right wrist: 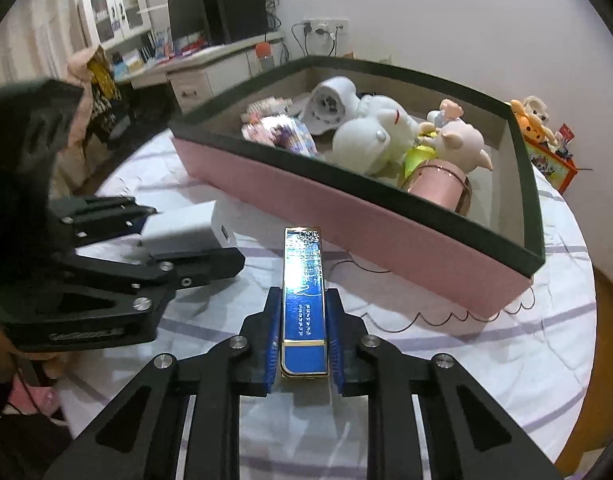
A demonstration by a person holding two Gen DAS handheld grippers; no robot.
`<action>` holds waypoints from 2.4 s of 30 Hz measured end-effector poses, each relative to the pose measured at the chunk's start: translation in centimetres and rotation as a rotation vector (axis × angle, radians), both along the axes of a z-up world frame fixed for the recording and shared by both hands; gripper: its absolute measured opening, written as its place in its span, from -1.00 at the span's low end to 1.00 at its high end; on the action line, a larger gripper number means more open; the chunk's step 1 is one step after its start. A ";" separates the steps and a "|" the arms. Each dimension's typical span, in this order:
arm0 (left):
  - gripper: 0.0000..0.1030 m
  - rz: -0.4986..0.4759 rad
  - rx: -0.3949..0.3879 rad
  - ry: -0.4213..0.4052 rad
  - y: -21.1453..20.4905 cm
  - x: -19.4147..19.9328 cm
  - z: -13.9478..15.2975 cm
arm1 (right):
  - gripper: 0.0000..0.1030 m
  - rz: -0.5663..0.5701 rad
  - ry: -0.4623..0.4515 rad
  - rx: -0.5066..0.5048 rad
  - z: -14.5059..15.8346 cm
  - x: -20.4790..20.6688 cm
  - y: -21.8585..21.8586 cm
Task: Organize rigid objects
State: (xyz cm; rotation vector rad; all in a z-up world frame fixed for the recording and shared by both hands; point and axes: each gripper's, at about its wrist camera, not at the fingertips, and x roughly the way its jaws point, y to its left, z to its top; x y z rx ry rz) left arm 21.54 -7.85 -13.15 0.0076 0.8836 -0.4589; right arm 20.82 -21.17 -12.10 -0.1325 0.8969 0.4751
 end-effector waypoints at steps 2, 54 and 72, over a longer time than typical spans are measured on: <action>-0.12 0.010 -0.009 -0.002 0.6 0.0 0.5 | -0.59 0.000 -0.007 0.014 1.0 -0.4 0.0; 0.59 0.186 0.132 0.024 0.7 21.7 5.4 | 0.12 -0.299 0.130 0.008 3.8 21.8 -0.4; 0.99 0.196 0.171 -0.202 0.2 9.1 14.2 | 0.77 -0.413 -0.038 0.112 10.2 11.3 -2.6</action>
